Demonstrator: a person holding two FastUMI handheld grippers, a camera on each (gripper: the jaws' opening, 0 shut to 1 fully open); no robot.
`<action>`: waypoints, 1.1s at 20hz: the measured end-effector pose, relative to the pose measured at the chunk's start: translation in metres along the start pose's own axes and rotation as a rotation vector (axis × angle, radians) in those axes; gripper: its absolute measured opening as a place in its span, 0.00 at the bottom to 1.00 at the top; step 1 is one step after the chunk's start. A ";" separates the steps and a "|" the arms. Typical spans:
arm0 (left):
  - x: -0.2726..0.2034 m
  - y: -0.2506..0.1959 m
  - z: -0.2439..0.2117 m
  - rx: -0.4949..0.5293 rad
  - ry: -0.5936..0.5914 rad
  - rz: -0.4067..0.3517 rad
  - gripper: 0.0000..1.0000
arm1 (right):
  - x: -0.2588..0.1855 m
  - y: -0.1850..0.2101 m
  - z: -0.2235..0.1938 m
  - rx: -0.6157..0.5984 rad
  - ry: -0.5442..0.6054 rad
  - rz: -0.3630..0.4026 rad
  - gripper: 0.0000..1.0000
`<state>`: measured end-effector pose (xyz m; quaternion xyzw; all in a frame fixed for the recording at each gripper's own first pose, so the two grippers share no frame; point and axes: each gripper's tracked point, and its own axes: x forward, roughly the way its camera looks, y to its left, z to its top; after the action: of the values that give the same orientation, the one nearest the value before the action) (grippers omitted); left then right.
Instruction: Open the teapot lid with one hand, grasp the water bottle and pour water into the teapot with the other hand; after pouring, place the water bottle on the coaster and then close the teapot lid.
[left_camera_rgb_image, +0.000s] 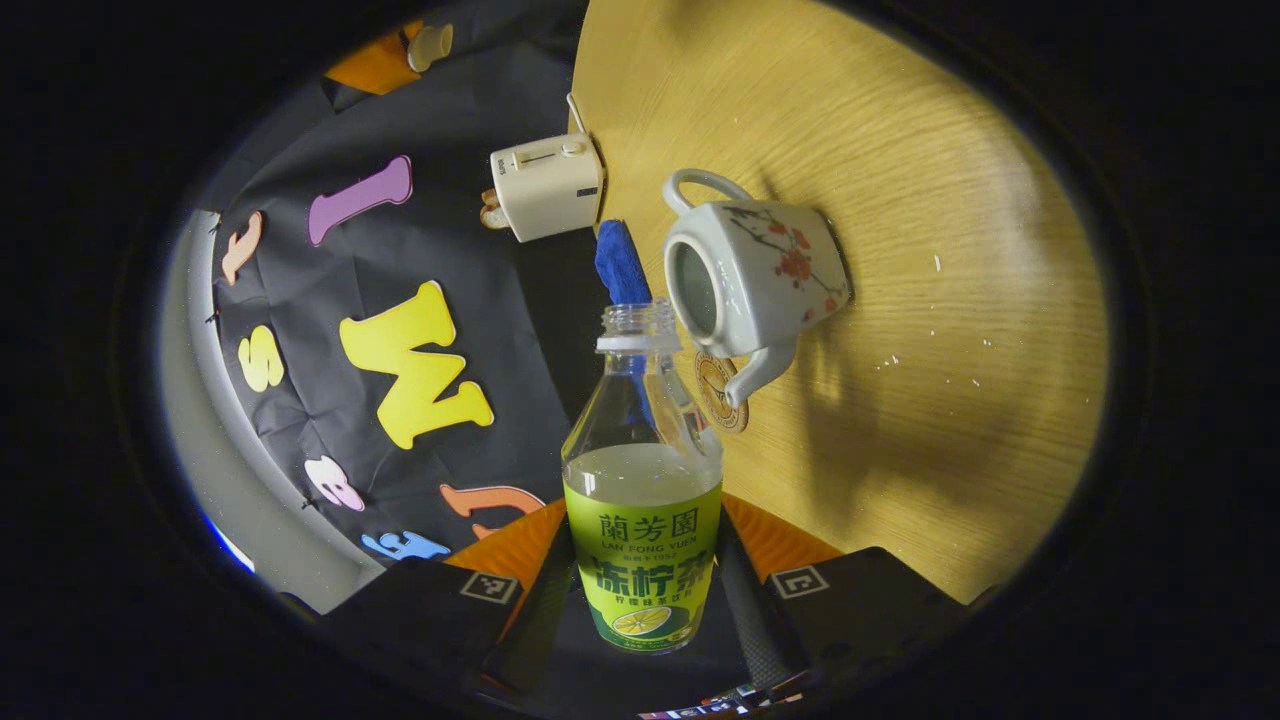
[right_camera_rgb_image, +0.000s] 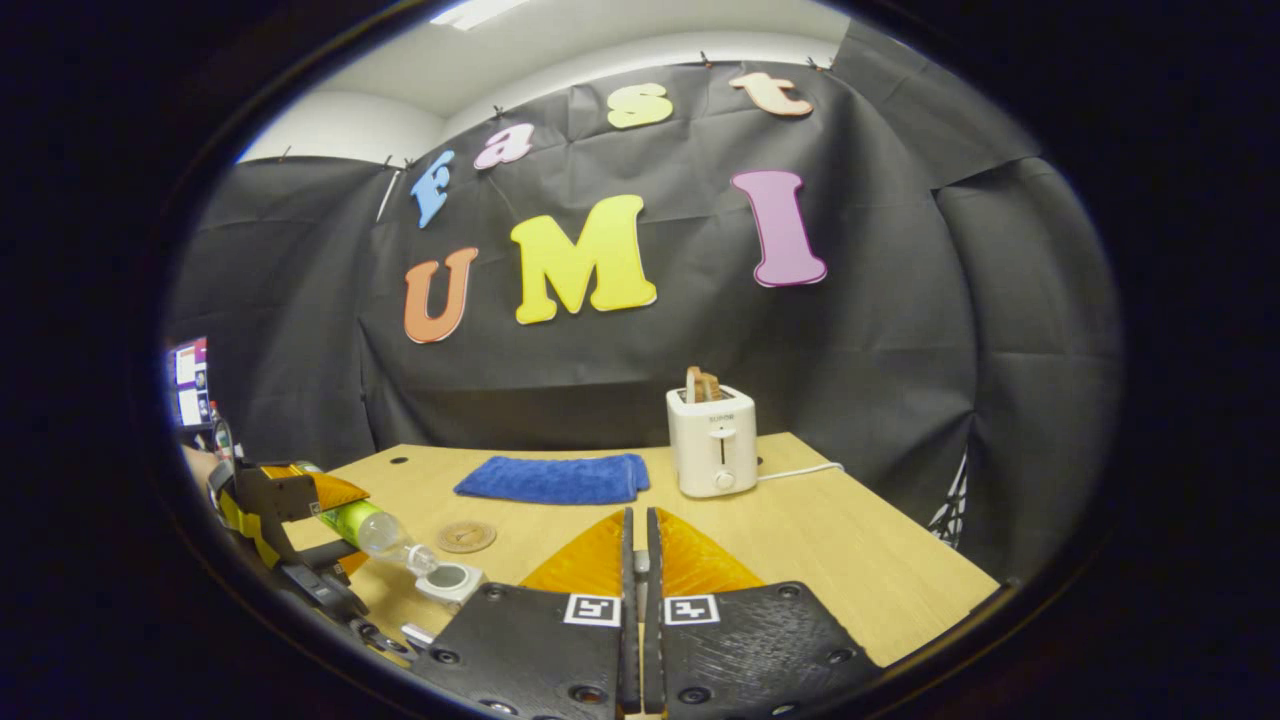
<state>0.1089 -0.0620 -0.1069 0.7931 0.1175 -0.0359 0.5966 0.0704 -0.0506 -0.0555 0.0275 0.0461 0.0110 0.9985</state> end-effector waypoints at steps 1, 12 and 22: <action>-0.001 -0.001 0.000 0.009 0.006 -0.002 0.76 | 0.000 0.000 0.002 0.000 -0.004 -0.003 0.01; -0.001 0.015 -0.005 0.124 0.038 0.018 0.76 | -0.004 -0.006 0.005 0.010 -0.005 -0.006 0.01; -0.001 0.024 -0.002 0.240 0.058 0.033 0.76 | -0.004 -0.003 0.005 0.006 -0.001 0.004 0.01</action>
<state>0.1132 -0.0670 -0.0835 0.8612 0.1165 -0.0166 0.4944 0.0666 -0.0537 -0.0505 0.0306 0.0457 0.0129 0.9984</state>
